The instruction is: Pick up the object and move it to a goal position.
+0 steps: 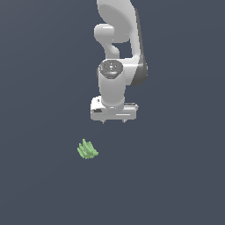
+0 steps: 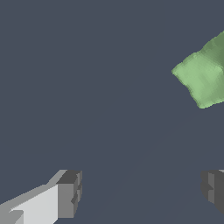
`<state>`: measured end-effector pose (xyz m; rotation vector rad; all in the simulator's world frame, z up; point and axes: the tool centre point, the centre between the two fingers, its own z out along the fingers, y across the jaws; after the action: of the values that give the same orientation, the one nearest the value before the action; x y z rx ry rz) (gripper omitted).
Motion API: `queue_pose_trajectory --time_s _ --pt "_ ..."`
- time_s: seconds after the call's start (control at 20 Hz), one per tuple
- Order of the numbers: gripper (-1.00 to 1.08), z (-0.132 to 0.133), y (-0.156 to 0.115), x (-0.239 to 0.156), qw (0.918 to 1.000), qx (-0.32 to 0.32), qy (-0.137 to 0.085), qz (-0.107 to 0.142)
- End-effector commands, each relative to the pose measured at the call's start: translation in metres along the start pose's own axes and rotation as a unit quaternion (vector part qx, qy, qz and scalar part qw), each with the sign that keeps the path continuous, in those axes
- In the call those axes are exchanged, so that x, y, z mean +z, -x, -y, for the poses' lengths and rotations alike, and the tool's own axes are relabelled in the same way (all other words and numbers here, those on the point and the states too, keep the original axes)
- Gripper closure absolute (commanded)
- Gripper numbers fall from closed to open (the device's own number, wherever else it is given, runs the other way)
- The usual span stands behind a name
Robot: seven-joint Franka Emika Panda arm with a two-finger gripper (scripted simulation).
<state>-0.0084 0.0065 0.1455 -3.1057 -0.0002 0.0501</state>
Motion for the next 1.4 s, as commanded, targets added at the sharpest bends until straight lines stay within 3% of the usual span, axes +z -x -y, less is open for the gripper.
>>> queue_pose_trajectory --time_s 0.0,0.8,1.35 --pt "-0.92 0.0 0.0 0.0 1.0 0.0 0.0 0.0" --pt "-0.92 0.002 -0.007 -0.013 0.9999 -0.005 -0.002 -0.014" --pt "-0.92 -0.02 -0.03 -0.008 0.9976 -0.068 0.003 -0.014"
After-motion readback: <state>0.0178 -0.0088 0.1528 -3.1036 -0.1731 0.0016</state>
